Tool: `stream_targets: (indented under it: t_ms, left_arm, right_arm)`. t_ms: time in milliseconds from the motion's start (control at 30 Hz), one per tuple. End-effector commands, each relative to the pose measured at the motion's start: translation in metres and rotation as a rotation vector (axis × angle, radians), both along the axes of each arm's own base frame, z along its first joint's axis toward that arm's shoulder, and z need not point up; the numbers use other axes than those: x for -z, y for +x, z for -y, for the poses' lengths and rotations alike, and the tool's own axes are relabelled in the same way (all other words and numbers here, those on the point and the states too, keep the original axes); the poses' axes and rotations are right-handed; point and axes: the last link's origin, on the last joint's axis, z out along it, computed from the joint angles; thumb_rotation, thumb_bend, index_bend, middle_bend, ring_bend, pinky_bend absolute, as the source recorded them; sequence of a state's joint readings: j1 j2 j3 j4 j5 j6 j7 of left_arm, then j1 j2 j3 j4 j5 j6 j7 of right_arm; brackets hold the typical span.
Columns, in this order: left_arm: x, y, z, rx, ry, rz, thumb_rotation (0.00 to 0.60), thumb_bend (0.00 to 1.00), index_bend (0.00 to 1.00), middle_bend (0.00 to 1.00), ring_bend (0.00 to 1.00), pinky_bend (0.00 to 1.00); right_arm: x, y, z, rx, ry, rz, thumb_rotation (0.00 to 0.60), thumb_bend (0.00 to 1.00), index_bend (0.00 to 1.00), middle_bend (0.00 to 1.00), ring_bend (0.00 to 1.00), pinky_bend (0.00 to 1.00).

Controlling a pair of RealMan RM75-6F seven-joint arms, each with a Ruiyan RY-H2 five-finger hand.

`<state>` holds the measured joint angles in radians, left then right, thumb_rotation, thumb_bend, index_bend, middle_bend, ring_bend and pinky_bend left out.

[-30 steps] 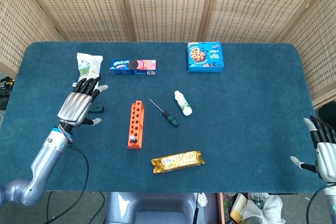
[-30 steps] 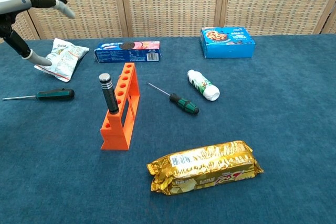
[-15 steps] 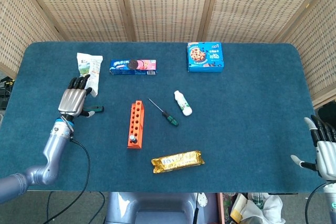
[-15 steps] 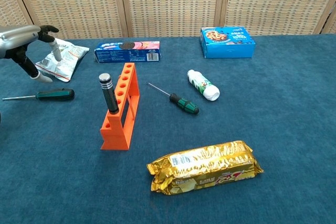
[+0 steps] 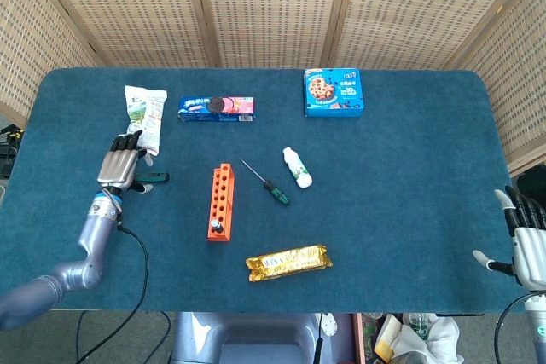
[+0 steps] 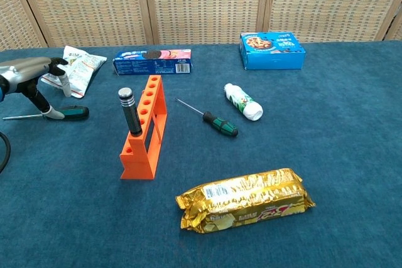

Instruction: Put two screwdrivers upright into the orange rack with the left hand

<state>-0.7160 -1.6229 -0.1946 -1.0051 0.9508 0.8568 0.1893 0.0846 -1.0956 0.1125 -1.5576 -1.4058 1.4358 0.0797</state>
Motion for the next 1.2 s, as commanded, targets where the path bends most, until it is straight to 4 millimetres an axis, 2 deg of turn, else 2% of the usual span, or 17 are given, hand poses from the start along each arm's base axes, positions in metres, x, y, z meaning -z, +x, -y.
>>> stream_targets:
  t_ms: [33, 267, 667, 833, 1000, 1200]
  left_arm:
    - [0.008, -0.003, -0.002, -0.013, -0.008, 0.016, 0.6, 0.1, 0.47, 0.0, 0.0, 0.0]
    - [0.016, -0.007, -0.009, -0.025, -0.007, 0.013, 0.6, 0.15, 0.49, 0.0, 0.0, 0.0]
    - [0.025, -0.004, -0.015, -0.033, -0.021, 0.012, 0.6, 0.18, 0.5, 0.0, 0.0, 0.0]
    - [0.029, -0.001, -0.016, -0.031, -0.029, 0.007, 0.6, 0.26, 0.59, 0.0, 0.0, 0.0]
    - [0.028, 0.0, -0.016, -0.021, -0.023, -0.002, 0.6, 0.41, 0.67, 0.0, 0.0, 0.0]
    - [0.02, 0.001, -0.015, -0.013, -0.004, 0.013, 0.6, 0.45, 0.68, 0.0, 0.0, 0.0]
  right_arm:
    - [0.0, 0.0, 0.0, 0.002, -0.002, -0.002, 0.6, 0.0, 0.0, 0.0, 0.0, 0.0]
    - [0.0, -0.001, 0.001, 0.008, -0.003, -0.006, 0.6, 0.0, 0.0, 0.0, 0.0, 0.0]
    - [0.0, -0.002, 0.003, 0.013, -0.005, -0.002, 0.6, 0.0, 0.0, 0.0, 0.0, 0.0]
    - [-0.001, -0.002, 0.003, 0.014, -0.003, 0.002, 0.6, 0.0, 0.0, 0.0, 0.0, 0.0]
    - [-0.001, -0.002, 0.003, 0.014, 0.0, 0.005, 0.6, 0.0, 0.0, 0.0, 0.0, 0.0]
    - [0.0, -0.002, 0.003, 0.013, 0.004, 0.009, 0.6, 0.0, 0.0, 0.0, 0.0, 0.0]
